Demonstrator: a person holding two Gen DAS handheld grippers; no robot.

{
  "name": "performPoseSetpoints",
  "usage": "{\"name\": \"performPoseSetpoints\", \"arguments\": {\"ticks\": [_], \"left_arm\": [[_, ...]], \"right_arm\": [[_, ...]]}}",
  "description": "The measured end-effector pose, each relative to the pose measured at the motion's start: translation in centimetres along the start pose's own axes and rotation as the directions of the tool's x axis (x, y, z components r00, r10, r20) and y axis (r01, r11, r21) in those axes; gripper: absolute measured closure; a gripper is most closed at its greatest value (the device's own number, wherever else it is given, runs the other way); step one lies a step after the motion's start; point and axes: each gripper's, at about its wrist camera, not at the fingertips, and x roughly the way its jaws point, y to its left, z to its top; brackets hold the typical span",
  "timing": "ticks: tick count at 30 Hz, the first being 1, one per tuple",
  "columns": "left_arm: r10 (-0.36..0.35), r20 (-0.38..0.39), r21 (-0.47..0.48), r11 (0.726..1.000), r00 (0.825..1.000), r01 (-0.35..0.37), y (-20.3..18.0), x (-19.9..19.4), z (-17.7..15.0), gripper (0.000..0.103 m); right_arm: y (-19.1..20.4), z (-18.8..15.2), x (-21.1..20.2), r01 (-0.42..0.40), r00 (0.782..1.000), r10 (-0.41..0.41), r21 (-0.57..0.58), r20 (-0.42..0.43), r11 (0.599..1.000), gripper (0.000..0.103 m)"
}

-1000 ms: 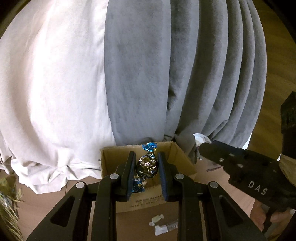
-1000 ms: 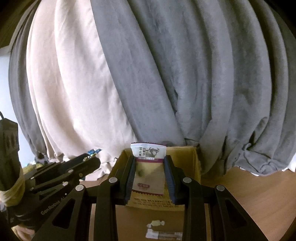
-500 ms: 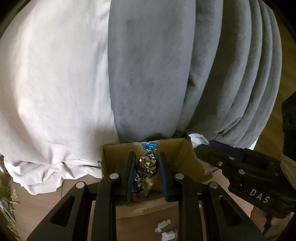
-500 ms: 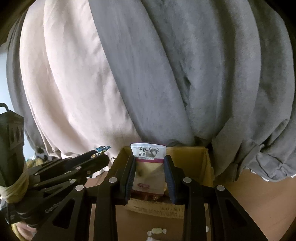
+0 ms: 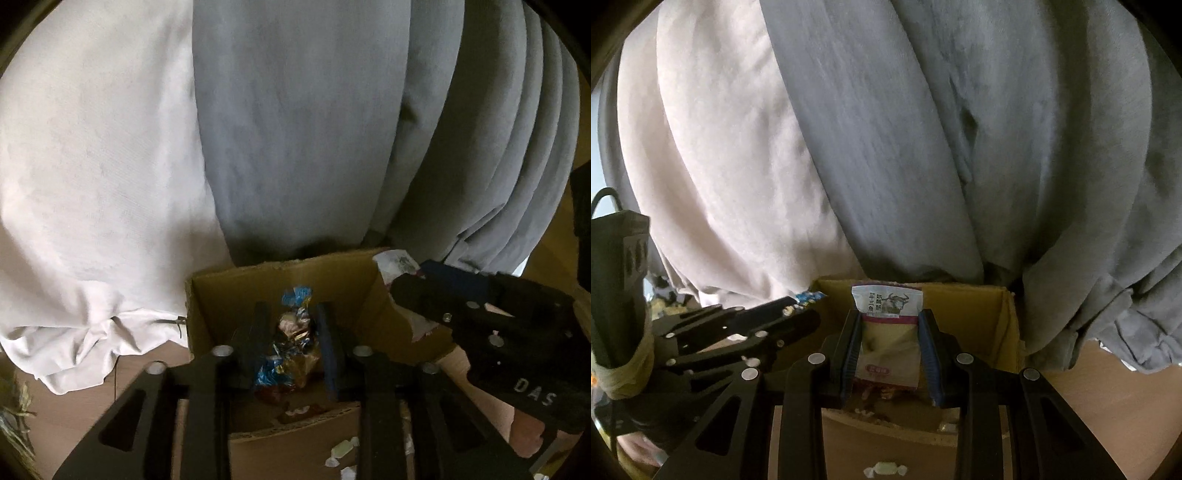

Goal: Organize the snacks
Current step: 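Move both tools back from the box toward the remaining snacks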

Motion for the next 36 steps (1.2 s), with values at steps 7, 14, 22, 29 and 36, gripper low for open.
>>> {"name": "performPoseSetpoints", "arguments": {"ticks": [7, 14, 22, 29, 36], "left_arm": [[0.052, 0.048, 0.019, 0.998, 0.998, -0.053, -0.4, -1.7, -0.9, 0.052], [0.118, 0.152, 0.085, 0.988, 0.981, -0.132, -2.9, -5.4, -2.7, 0.049], [0.124, 0.193, 0.129, 0.98, 0.973, -0.151, -5.5, -7.5, -5.3, 0.049], [0.095, 0.115, 0.151, 0.982, 0.989, -0.111, -6.4, -6.1, -8.7, 0.049], [0.072, 0.035, 0.179, 0.981, 0.997, -0.078, -6.9, -3.9, -12.1, 0.049]], "right_arm": [[-0.6, -0.5, -0.2, 0.049, 0.999, -0.049, -0.002, 0.009, 0.999, 0.049], [-1.0, -2.4, -3.1, 0.097, 0.994, -0.096, -0.005, 0.049, 0.995, 0.049], [-2.7, -4.9, -6.4, 0.136, 0.988, -0.136, 0.018, 0.067, 0.991, 0.049], [-3.6, -8.1, -7.2, 0.168, 0.985, -0.168, 0.015, 0.023, 0.986, 0.049], [-4.3, -12.0, -6.0, 0.184, 0.981, -0.182, 0.027, -0.064, 0.983, 0.049]]}}
